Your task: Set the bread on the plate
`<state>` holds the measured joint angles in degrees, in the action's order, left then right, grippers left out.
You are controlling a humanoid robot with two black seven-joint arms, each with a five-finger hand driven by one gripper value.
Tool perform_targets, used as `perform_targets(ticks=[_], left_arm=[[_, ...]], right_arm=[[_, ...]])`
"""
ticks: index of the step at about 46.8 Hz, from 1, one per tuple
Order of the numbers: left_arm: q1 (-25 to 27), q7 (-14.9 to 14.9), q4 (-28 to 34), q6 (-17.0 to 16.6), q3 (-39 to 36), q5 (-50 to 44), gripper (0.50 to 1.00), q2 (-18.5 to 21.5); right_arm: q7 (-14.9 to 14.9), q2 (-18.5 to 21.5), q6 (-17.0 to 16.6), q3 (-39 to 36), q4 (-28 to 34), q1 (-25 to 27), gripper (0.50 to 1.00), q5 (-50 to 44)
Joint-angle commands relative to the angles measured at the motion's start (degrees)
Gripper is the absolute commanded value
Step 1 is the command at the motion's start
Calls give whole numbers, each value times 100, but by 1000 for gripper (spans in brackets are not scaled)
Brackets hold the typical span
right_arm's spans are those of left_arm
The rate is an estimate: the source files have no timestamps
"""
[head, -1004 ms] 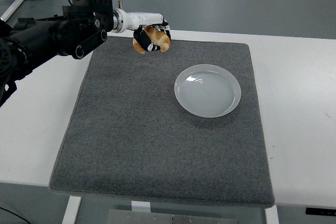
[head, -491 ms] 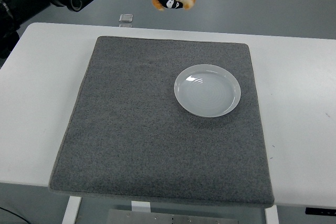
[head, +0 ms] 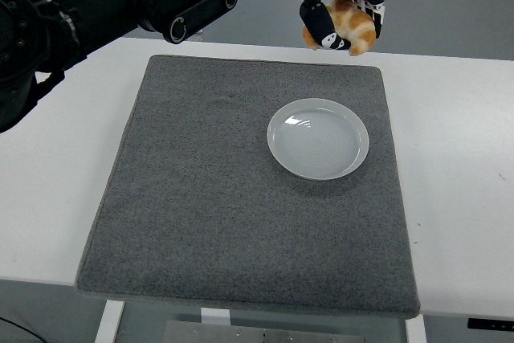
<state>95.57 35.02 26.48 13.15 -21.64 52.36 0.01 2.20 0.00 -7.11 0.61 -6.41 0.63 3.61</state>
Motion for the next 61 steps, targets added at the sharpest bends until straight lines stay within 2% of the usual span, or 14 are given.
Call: perform_targets(ticks=[1, 9, 22, 37, 61], left_arm=[[-179, -2, -29, -155, -199, 169, 500, -1], [-478, -2, -108, -445, -446, 257, 500, -1], [-785, -2, -2, -621, -464, 293, 500, -1], [-1058, -2, 490, -691, -464, 284, 500, -1], [-1480, -2, 358, -718, -472, 530, 500, -1]], right_arm=[[0, 0, -1, 0, -1, -2, 952, -1], [0, 0, -1, 0, -1, -2, 952, -1], [0, 0, -1, 0, -1, 7, 952, -1], [0, 0, -1, 0, -1, 7, 952, -1], [0, 0, -1, 0, -1, 25, 952, -1]])
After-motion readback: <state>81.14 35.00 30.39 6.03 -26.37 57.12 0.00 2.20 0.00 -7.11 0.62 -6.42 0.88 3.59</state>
